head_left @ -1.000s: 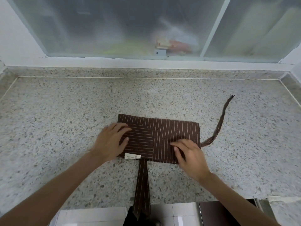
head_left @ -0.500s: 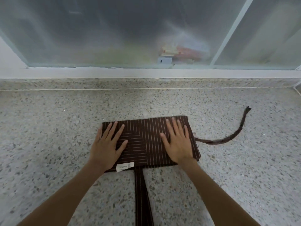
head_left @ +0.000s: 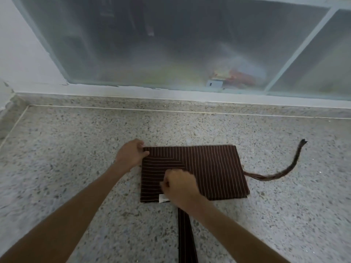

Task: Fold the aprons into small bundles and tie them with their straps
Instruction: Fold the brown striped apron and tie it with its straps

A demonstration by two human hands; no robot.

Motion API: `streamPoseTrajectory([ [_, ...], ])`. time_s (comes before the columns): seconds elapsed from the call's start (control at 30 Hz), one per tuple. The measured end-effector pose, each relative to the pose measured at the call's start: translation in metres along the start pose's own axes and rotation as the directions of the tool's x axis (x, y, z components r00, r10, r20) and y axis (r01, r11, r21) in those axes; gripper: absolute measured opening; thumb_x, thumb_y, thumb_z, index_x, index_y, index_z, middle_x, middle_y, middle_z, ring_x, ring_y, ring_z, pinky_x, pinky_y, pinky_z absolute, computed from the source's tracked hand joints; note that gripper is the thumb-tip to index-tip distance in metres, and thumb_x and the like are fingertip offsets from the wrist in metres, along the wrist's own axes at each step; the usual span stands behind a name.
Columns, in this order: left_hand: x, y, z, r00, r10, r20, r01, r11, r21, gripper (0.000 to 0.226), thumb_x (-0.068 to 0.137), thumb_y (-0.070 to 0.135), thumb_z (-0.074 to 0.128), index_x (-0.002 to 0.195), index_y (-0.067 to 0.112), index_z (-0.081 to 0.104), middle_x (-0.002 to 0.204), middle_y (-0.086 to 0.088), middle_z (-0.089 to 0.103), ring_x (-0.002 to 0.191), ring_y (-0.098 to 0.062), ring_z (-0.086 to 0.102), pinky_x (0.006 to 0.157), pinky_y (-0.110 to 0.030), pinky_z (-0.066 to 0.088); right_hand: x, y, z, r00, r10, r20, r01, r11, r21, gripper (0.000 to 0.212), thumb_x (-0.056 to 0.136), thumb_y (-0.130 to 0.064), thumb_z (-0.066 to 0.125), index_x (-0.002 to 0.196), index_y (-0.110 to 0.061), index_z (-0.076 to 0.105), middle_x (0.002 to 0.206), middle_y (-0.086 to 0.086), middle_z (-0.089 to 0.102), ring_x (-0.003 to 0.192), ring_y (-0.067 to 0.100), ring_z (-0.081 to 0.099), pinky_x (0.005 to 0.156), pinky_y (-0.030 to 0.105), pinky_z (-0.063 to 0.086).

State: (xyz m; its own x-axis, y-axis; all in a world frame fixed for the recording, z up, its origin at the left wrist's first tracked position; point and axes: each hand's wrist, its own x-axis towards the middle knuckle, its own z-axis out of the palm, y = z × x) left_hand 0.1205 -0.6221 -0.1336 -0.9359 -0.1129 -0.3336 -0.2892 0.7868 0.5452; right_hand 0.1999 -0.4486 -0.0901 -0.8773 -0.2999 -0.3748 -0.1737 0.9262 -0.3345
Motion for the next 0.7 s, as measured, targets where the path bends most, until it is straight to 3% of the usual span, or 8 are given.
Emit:
streamPoseTrajectory([
  [0.1, 0.015, 0.005, -0.012, 0.986, -0.051, 0.16, 0.053, 0.999, -0.007, 0.052, 0.075, 0.028, 0.077, 0.119, 0.007, 0.06, 0.122, -0.009, 0.062, 0.111, -0.021, 0.058, 0.094, -0.029, 0.044, 0.019, -0.033, 0.013, 0.991, 0.068, 0.117, -0.06, 0.996, -0.064, 0.051, 0.089, -0.059, 0.046, 0.07, -0.012, 0.047, 0.071, 0.002, 0.05, 0.08, 0.024, 0.057, 0.064, 0.032, 0.037],
  [0.17, 0.023, 0.009, -0.02, 0.966, -0.035, 0.257, 0.025, 0.999, 0.043, 0.05, 0.075, 0.026, 0.077, 0.118, 0.005, 0.063, 0.122, -0.011, 0.062, 0.112, -0.021, 0.057, 0.09, -0.024, 0.042, 0.031, -0.045, 0.022, 0.989, 0.081, 0.125, -0.065, 0.99, -0.129, 0.048, 0.089, -0.057, 0.048, 0.073, -0.012, 0.051, 0.066, 0.001, 0.042, 0.075, 0.022, 0.052, 0.06, 0.032, 0.035],
  [0.27, 0.028, 0.011, -0.025, 0.948, -0.053, 0.315, 0.01, 0.991, 0.135, 0.046, 0.078, 0.031, 0.074, 0.117, 0.009, 0.065, 0.124, -0.008, 0.061, 0.114, -0.02, 0.055, 0.088, -0.022, 0.041, 0.049, -0.061, 0.034, 0.976, 0.122, 0.181, -0.085, 0.976, -0.198, 0.026, 0.093, -0.033, 0.053, 0.098, -0.009, 0.063, 0.088, 0.006, 0.06, 0.089, 0.024, 0.059, 0.047, 0.03, 0.035],
  [0.33, 0.028, 0.009, -0.025, 0.944, -0.063, 0.323, 0.013, 0.988, 0.155, 0.044, 0.079, 0.032, 0.072, 0.116, 0.009, 0.065, 0.124, -0.007, 0.061, 0.113, -0.02, 0.055, 0.089, -0.024, 0.04, 0.052, -0.066, 0.033, 0.976, 0.098, 0.196, -0.064, 0.983, -0.175, 0.018, 0.093, -0.018, 0.053, 0.106, -0.009, 0.062, 0.106, 0.008, 0.063, 0.098, 0.025, 0.059, 0.053, 0.031, 0.039],
  [0.43, 0.024, 0.017, -0.028, 0.93, -0.064, 0.362, 0.024, 0.993, 0.114, 0.029, 0.081, 0.025, 0.071, 0.103, 0.006, 0.068, 0.112, -0.012, 0.065, 0.094, -0.02, 0.06, 0.076, -0.023, 0.045, 0.034, -0.055, 0.012, 0.989, 0.039, 0.14, -0.041, 0.999, 0.014, 0.018, 0.092, -0.019, 0.053, 0.104, -0.007, 0.059, 0.11, 0.01, 0.06, 0.104, 0.026, 0.056, 0.077, 0.033, 0.042],
  [0.53, 0.012, 0.05, -0.042, 0.902, -0.11, 0.417, 0.138, 0.99, -0.038, 0.02, 0.084, 0.018, 0.069, 0.095, 0.003, 0.063, 0.094, -0.008, 0.066, 0.067, -0.011, 0.064, 0.062, -0.021, 0.05, 0.011, -0.017, -0.011, 0.987, 0.073, 0.142, -0.121, 0.919, 0.375, 0.028, 0.09, -0.028, 0.055, 0.067, -0.012, 0.05, 0.074, 0.004, 0.056, 0.074, 0.021, 0.056, 0.068, 0.033, 0.043],
  [0.6, 0.005, 0.086, -0.047, 0.91, -0.088, 0.406, 0.142, 0.984, -0.105, 0.016, 0.083, 0.02, 0.069, 0.09, 0.006, 0.064, 0.085, -0.005, 0.069, 0.057, -0.006, 0.066, 0.061, -0.022, 0.053, -0.004, 0.016, -0.027, 0.978, 0.08, 0.194, -0.184, 0.77, 0.611, 0.03, 0.09, -0.025, 0.056, 0.063, -0.012, 0.052, 0.062, 0.001, 0.051, 0.064, 0.014, 0.053, 0.069, 0.034, 0.049],
  [0.7, -0.003, 0.147, -0.035, 0.939, 0.001, 0.345, 0.043, 0.992, -0.119, 0.017, 0.082, 0.024, 0.068, 0.088, 0.008, 0.065, 0.078, -0.004, 0.071, 0.052, -0.005, 0.065, 0.056, -0.02, 0.051, -0.03, 0.058, -0.056, 0.961, 0.083, 0.262, -0.27, 0.474, 0.838, 0.014, 0.094, -0.016, 0.052, 0.088, -0.008, 0.062, 0.079, 0.006, 0.062, 0.073, 0.013, 0.062, 0.073, 0.026, 0.056],
])
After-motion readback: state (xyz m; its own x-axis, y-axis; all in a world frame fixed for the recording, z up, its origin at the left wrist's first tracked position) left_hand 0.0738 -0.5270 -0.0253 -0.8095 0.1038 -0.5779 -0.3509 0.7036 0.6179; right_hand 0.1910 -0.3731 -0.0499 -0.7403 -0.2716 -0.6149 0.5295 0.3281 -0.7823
